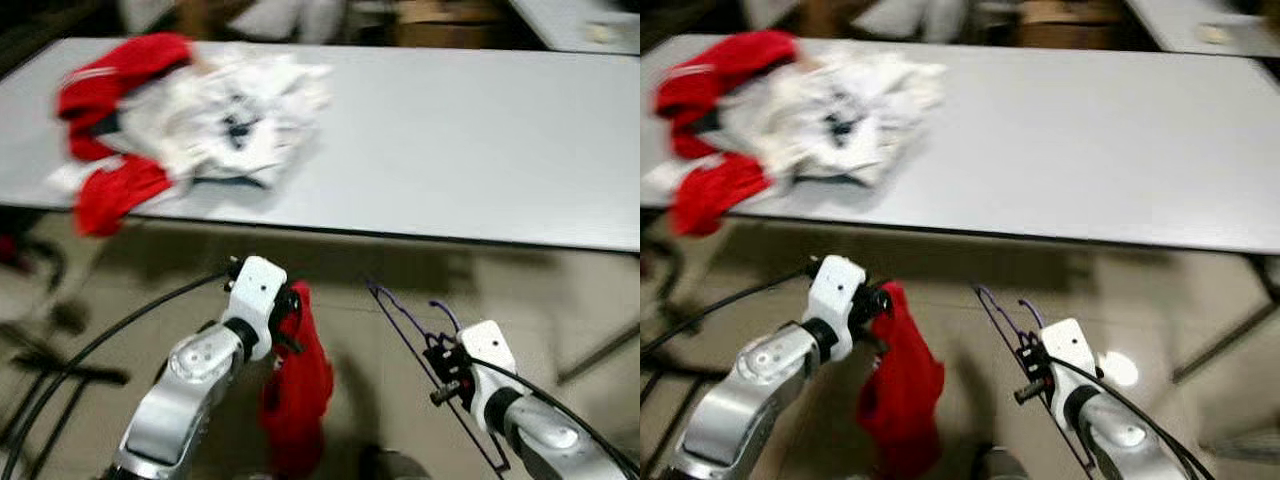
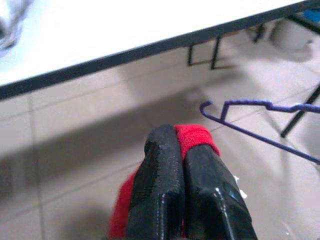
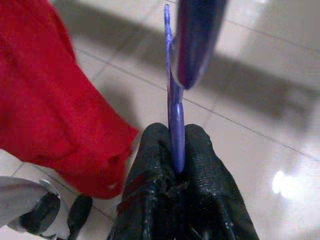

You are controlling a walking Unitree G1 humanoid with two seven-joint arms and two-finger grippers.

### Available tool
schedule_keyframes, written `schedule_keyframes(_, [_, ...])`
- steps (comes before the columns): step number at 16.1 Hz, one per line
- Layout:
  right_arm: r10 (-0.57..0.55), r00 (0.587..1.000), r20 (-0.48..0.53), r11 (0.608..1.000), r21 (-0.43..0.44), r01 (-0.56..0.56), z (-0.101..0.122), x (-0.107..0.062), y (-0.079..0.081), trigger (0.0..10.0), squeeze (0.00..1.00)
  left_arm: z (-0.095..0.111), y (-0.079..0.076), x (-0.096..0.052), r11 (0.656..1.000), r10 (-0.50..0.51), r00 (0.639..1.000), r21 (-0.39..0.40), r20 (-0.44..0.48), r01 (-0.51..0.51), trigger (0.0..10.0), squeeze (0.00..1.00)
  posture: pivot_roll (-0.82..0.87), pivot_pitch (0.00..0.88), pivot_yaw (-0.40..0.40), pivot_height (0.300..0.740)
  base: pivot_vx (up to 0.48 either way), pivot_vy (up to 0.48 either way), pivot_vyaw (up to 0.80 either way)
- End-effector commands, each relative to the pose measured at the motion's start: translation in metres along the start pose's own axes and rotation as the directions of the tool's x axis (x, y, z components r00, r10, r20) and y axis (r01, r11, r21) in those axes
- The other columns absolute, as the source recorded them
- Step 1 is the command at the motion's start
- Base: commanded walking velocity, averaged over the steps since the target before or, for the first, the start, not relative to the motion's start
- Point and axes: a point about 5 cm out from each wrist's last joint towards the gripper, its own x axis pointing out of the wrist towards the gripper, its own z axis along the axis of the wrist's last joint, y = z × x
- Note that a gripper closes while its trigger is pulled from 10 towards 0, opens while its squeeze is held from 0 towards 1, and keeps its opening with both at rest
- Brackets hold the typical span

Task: Hang hanger

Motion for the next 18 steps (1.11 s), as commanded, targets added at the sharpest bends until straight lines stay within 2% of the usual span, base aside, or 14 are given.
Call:
schedule_keyframes(1, [-0.009, 1.000, 0.010, 1.000, 0.003, 0.009, 0.003, -0.001, -0.001, 10.0, 0.00, -0.002, 0.003, 0.001, 1.000, 0.006, 1.000, -0.001, -0.003, -0.006, 10.0, 0.00, 0.11, 0.081, 0.053, 0.740, -0.289, 0.000, -0.74])
schedule_keyframes(4, [-0.034, 0.999, 0.029, 0.999, -0.007, 0.034, 0.006, 0.000, -0.006, 10.0, 0.00, 0.000, 0.005, 0.006, 1.000, 0.024, 1.000, -0.007, 0.003, -0.024, 10.0, 0.00, 0.11, 0.063, 0.047, 0.740, -0.184, 0.000, -0.49])
schedule_keyframes(7, [-0.162, 0.983, 0.084, 0.985, -0.037, 0.166, 0.014, -0.001, -0.015, 10.0, 0.00, 0.003, 0.006, 0.009, 0.999, 0.045, 0.999, -0.021, 0.031, -0.044, 10.0, 0.00, 0.11, 0.060, 0.044, 0.740, 0.000, 0.000, 0.00])
schedule_keyframes(9, [-0.167, 0.982, 0.087, 0.986, 0.004, 0.167, 0.016, -0.002, -0.015, 10.0, 0.00, 0.005, 0.006, 0.009, 0.999, 0.048, 0.998, -0.025, 0.045, -0.047, 10.0, 0.00, 0.10, 0.054, 0.034, 0.740, 0.000, 0.000, 0.00])
schedule_keyframes(11, [-0.184, 0.976, 0.118, 0.980, 0.103, 0.173, 0.020, -0.004, -0.014, 10.0, 0.00, 0.006, 0.005, 0.011, 0.998, 0.053, 0.997, -0.024, 0.048, -0.052, 10.0, 0.00, 0.10, 0.051, 0.031, 0.740, 0.000, 0.000, 0.00])
schedule_keyframes(15, [-0.192, 0.964, 0.186, 0.975, 0.144, 0.167, 0.027, -0.010, -0.013, 10.0, 0.00, 0.008, 0.007, 0.014, 0.997, 0.068, 0.996, -0.027, 0.062, -0.066, 10.0, 0.00, 0.09, 0.039, 0.032, 0.740, 0.000, -0.308, 0.00])
schedule_keyframes(18, [-0.213, 0.956, 0.201, 0.963, 0.207, 0.171, 0.026, -0.017, -0.013, 10.0, 0.00, 0.012, 0.007, 0.016, 0.998, 0.059, 0.995, -0.003, 0.076, -0.059, 10.0, 0.00, 0.10, 0.029, 0.037, 0.740, 0.000, -0.312, 0.00])
